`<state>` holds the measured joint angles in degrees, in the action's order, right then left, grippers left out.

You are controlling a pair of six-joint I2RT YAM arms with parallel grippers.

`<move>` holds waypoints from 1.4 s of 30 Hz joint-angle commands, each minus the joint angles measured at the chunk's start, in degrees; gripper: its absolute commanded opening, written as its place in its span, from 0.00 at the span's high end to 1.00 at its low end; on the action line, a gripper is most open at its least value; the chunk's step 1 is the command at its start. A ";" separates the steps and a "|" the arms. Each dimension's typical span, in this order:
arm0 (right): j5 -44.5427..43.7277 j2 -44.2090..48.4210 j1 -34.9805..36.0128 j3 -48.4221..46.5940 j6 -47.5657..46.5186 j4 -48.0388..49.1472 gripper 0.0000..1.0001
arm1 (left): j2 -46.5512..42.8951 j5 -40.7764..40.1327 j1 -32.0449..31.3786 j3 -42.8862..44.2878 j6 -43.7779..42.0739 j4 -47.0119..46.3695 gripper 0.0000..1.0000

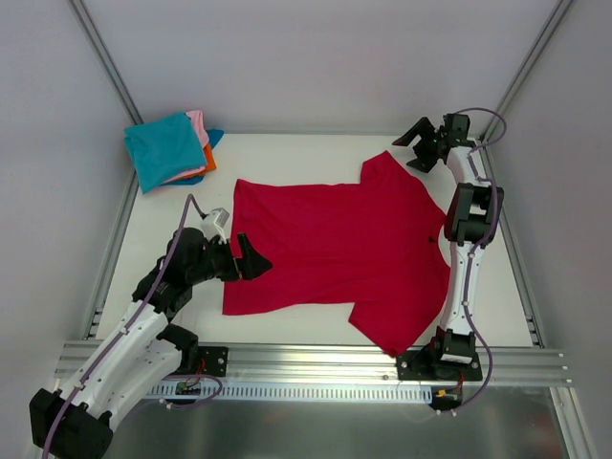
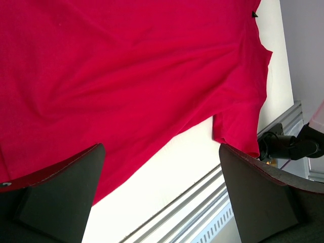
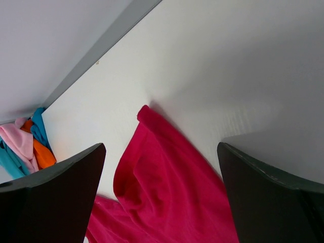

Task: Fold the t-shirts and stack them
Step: Grap the side of the flattened tshirt furthest away from the robot with both arms

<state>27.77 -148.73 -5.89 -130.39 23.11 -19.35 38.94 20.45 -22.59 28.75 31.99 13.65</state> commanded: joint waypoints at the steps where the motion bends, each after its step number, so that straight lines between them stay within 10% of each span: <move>1: 2.81 -2.09 0.79 0.48 2.46 2.04 0.01 | 0.61 0.21 -0.70 2.01 -0.61 -3.10 0.01; 13: 6.24 -2.01 3.87 4.70 4.04 4.24 0.13 | 1.32 0.65 -0.61 2.36 -0.26 -3.54 0.01; 25: 6.51 -1.84 4.48 6.28 4.66 3.18 0.97 | 0.09 0.39 -0.61 2.36 -0.35 -2.40 0.01; 34: 0.63 9.49 3.96 16.65 -1.31 4.06 1.00 | -1.49 -0.49 -0.61 1.48 -0.08 -1.87 0.01; 42: -3.42 19.87 3.25 24.12 -6.94 1.86 1.00 | 2.00 -31.04 -0.61 3.68 1.42 -4.99 0.01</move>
<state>26.79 -135.46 -2.15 -107.50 19.81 -16.29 38.41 4.80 -22.92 29.63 33.43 13.93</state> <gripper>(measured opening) 0.012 0.988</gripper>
